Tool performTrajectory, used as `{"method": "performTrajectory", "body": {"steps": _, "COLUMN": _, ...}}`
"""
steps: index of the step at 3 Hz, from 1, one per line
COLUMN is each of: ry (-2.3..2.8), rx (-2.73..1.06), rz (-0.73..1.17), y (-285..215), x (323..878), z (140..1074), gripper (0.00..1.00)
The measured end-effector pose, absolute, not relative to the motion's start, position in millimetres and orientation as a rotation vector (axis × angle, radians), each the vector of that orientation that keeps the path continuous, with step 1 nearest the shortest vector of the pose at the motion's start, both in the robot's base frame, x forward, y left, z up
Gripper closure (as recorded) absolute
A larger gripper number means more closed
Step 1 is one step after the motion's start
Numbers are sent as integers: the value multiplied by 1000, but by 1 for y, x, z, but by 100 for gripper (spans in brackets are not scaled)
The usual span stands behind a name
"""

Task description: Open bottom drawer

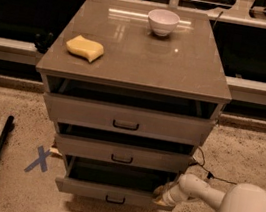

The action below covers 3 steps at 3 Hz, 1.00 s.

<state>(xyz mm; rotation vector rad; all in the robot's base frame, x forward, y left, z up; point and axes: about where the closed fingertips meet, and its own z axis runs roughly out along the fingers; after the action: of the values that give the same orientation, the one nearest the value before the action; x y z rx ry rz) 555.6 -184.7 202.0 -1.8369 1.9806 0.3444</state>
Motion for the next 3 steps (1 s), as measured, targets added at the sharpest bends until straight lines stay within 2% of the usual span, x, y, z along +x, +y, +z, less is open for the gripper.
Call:
{"method": "performTrajectory", "body": {"steps": 1, "ry": 1980, "rx": -1838, "rz": 350, "y": -183, "x": 554, "z": 200, "gripper": 59}}
{"method": "performTrajectory", "body": {"steps": 2, "ry": 1980, "rx": -1840, "rz": 357, "y": -181, "x": 552, "z": 198, "gripper": 28}}
{"method": "performTrajectory", "body": {"steps": 3, "ry": 1980, "rx": -1841, "rz": 361, "y": -180, "x": 551, "z": 197, "gripper": 5}}
